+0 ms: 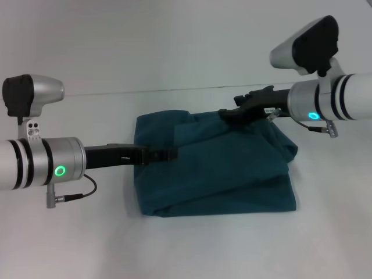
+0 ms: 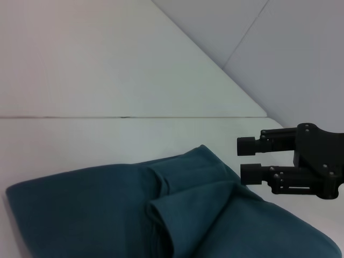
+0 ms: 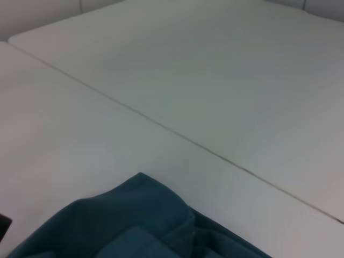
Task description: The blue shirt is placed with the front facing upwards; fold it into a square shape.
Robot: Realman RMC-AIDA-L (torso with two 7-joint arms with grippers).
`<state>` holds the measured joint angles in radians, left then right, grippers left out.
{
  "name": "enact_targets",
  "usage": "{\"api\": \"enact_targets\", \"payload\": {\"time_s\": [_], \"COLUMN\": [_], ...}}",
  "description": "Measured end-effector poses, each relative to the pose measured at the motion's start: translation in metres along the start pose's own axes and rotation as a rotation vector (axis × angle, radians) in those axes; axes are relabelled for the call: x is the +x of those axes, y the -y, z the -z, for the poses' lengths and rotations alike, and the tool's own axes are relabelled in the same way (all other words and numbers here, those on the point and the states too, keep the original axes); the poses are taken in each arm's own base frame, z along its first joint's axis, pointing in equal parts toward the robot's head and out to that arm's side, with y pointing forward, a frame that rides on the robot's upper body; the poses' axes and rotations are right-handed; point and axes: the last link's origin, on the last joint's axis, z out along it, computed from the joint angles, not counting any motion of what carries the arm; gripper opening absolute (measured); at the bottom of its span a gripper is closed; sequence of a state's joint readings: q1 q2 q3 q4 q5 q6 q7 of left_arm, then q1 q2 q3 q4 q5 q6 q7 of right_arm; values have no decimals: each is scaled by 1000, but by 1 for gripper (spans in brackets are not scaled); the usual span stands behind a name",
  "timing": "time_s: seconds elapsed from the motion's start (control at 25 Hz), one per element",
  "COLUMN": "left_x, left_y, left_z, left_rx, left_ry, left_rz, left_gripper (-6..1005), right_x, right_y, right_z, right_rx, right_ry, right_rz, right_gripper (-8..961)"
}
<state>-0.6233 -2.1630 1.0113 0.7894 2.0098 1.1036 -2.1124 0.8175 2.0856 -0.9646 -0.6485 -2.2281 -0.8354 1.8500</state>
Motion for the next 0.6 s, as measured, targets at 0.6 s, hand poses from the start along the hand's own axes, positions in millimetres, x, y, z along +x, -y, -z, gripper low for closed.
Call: {"api": "enact_targets", "payload": {"time_s": [0.6], "left_x": [3], "left_y": [0], "left_z": [0], "left_rx": [1], "left_ry": [-8], "left_rz": [-7], "left_gripper": [849], "right_x": [7], "right_y": [-12], "right_z": [-13], "right_rx": [-17], "right_ry": [-48], "right_rz": [23], "right_gripper": [484]}}
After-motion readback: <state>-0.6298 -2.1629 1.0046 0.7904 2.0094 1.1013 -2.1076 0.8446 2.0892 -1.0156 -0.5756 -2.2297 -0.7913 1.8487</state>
